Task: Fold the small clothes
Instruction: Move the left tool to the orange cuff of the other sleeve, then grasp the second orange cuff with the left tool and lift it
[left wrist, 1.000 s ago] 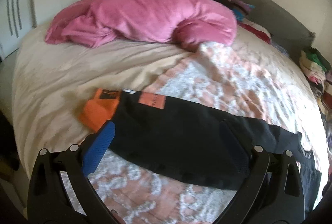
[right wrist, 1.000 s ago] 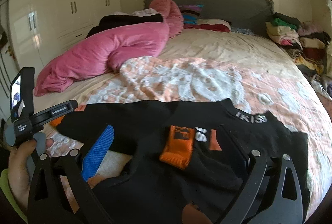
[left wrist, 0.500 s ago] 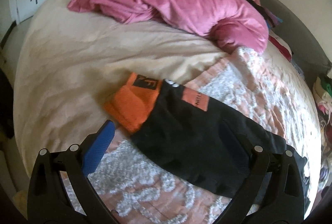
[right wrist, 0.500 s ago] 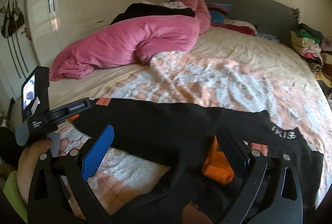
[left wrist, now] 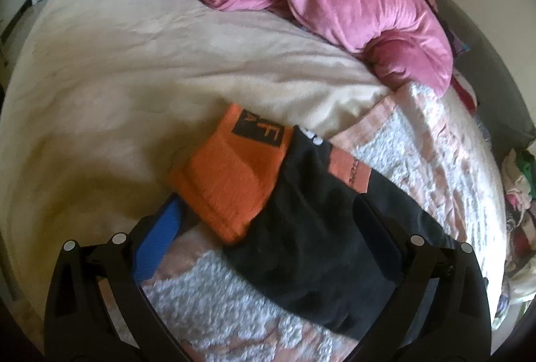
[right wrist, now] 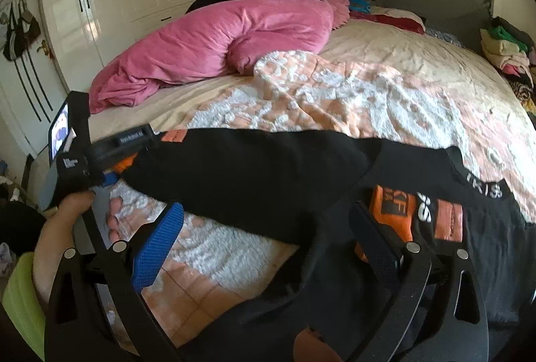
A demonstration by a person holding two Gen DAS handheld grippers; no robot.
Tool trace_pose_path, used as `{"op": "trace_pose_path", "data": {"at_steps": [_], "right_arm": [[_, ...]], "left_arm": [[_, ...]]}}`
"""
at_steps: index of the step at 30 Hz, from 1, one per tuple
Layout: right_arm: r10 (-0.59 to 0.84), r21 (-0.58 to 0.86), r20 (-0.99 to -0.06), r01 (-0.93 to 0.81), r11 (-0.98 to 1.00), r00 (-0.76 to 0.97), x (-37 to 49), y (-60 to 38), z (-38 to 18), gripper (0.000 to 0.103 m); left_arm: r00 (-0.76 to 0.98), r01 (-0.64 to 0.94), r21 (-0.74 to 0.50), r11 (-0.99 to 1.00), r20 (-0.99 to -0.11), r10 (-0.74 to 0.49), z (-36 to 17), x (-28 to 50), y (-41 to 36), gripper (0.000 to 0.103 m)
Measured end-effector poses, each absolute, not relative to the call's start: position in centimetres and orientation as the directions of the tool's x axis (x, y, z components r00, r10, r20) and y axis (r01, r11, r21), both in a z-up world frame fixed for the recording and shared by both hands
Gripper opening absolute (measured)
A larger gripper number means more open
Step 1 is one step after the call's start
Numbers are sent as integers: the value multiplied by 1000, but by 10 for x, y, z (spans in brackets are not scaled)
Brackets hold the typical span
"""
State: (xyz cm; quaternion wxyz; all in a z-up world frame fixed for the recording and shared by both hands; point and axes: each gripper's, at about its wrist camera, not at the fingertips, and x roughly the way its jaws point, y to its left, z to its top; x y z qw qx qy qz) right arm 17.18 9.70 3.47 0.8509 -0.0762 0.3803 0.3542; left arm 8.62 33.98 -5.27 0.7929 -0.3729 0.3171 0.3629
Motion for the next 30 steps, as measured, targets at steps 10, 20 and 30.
{"op": "trace_pose_path", "data": {"at_steps": [10,20,30], "right_arm": [[496,169,-728,-577,799,473,169,68,16,98],[493,204,-717,-529,824,493,162,29,24,98],[498,229,-660,-480,847,563,151,-20,46,98]], "left_arm": [[573,-771,-360,525,-751,327,-49,93,339,18],[812,-527,-513,678,-540,222,3,83,304,5],[899,-374,-523,766,-408,160,49,81,261,5]]}}
